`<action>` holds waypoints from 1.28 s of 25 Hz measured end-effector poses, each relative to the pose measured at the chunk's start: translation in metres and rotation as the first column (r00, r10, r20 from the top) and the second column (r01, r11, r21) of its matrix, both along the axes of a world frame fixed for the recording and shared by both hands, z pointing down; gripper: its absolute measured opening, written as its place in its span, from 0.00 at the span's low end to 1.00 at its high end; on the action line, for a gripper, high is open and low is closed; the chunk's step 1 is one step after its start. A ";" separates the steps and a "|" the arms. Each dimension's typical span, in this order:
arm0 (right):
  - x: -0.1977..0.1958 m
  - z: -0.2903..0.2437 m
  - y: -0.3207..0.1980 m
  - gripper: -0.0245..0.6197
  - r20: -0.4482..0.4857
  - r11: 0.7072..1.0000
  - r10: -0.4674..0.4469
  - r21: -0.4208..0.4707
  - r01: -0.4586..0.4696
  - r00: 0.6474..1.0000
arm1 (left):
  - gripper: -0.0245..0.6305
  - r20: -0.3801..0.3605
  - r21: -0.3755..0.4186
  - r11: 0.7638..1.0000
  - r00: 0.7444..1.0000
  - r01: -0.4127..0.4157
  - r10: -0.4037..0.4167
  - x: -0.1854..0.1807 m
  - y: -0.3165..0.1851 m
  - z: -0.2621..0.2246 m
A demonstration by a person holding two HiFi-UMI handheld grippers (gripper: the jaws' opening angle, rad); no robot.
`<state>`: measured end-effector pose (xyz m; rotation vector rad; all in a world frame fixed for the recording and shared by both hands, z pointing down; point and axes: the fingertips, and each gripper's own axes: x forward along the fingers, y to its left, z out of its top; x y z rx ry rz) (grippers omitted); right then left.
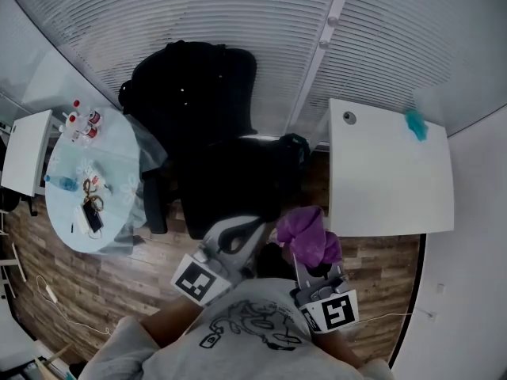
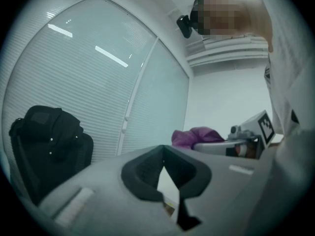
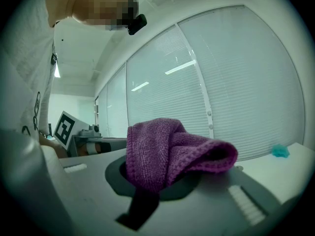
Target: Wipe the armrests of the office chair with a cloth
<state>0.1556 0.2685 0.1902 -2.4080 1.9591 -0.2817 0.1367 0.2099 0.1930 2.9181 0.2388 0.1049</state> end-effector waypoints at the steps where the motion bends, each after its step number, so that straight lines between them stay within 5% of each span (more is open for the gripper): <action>1: 0.010 0.000 0.002 0.10 0.001 1.000 -0.003 0.002 0.003 1.000 | 0.04 0.001 0.003 1.000 1.000 0.002 -0.002 0.010 0.002 0.001; 13: 0.118 0.014 0.016 0.10 0.013 0.996 -0.085 0.003 0.085 0.996 | 0.04 0.031 0.015 0.997 0.997 0.071 -0.071 0.113 0.019 0.020; 32: 0.146 0.056 -0.040 0.10 0.049 0.988 -0.134 -0.075 0.138 0.990 | 0.04 0.083 -0.018 0.995 0.992 0.094 -0.092 0.140 -0.028 0.062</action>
